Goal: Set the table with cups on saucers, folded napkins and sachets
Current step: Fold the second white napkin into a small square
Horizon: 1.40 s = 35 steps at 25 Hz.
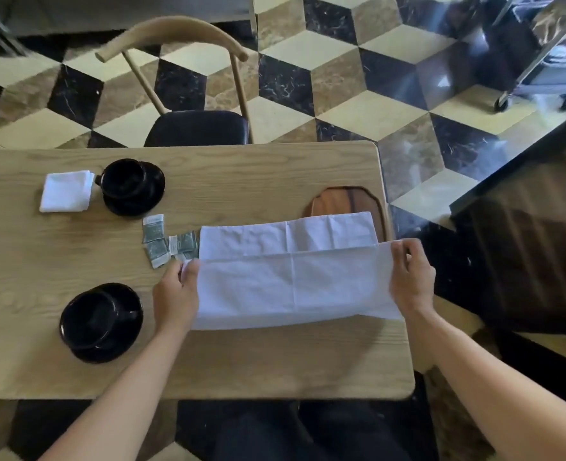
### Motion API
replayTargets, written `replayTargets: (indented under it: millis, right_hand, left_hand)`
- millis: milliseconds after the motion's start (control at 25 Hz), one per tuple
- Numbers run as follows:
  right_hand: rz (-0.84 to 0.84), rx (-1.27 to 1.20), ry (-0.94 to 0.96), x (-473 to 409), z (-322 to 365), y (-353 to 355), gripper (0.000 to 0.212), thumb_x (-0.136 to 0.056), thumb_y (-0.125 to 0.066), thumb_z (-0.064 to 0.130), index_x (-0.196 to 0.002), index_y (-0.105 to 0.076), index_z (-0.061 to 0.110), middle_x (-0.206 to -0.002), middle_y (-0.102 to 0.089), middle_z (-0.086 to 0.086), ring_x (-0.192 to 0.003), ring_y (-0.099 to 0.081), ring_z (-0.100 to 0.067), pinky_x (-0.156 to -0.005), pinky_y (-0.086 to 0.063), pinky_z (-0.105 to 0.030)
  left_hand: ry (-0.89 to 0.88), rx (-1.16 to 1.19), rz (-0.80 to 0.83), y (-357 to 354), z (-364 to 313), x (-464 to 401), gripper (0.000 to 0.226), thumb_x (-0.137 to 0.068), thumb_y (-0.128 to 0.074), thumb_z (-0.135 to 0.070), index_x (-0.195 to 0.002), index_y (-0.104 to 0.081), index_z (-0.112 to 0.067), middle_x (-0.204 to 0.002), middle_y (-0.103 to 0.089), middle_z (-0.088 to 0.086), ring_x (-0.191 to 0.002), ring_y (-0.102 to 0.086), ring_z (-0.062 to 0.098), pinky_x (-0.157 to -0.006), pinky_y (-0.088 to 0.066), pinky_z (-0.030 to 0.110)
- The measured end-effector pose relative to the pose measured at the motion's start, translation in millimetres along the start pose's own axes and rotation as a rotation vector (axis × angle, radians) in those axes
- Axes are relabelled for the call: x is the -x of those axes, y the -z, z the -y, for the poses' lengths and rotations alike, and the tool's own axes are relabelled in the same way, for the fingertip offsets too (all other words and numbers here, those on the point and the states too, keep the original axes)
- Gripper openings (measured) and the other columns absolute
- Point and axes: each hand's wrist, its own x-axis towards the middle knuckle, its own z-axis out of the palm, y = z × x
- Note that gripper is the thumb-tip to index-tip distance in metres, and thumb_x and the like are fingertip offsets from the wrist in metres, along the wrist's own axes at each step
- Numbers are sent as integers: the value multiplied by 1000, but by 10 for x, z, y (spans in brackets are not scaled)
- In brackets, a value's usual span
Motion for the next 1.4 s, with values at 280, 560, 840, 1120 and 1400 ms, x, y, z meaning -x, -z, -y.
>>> replayTargets:
  millis: [280, 560, 840, 1120, 1400]
  right_hand:
    - [-118, 159, 7, -742, -9, -502, 29, -100, -57, 43, -96, -72, 18, -76, -67, 8, -66, -58, -8, -71, -50, -32]
    - [-140, 309, -1, -952, 3, -733, 36, -97, -58, 49, -89, -72, 17, -73, -67, 2, -72, -64, -22, -69, -51, -35]
    - [-193, 356, -19, -976, 51, -811, 37, -98, -58, 49, -99, -72, 15, -84, -71, -2, -82, -62, -24, -75, -48, -34]
    - [-274, 542, 52, -918, 219, -824, 32, -97, -60, 42, -109, -64, 13, -109, -65, -11, -101, -61, -36, -82, -43, -41]
    - [160, 439, 679, 426, 552, -1537, 39, -92, -66, 13, -128, -65, 0, -146, -51, -27, -140, -42, -48, -117, -31, -60]
  left_hand:
    - [-107, -148, 28, -433, 128, -840, 36, -101, -52, -44, -74, -43, -23, -61, -47, -8, -59, -45, 23, -53, -31, 37]
    - [-235, -198, -14, -559, 240, -1148, 30, -101, -58, -36, -77, -47, -21, -58, -39, -10, -62, -44, 26, -62, -35, 37]
    - [-323, -305, -89, -665, 324, -1252, 30, -99, -63, -32, -79, -58, -11, -67, -47, -5, -72, -51, 32, -77, -38, 46]
    - [-268, -428, -177, -732, 295, -1201, 33, -97, -57, -36, -107, -57, -5, -111, -58, 20, -102, -52, 40, -89, -36, 51]
    - [-669, -564, 113, -883, 244, -130, 58, -105, -39, -37, -147, -41, 4, -156, -36, 27, -149, -28, 42, -122, -19, 58]
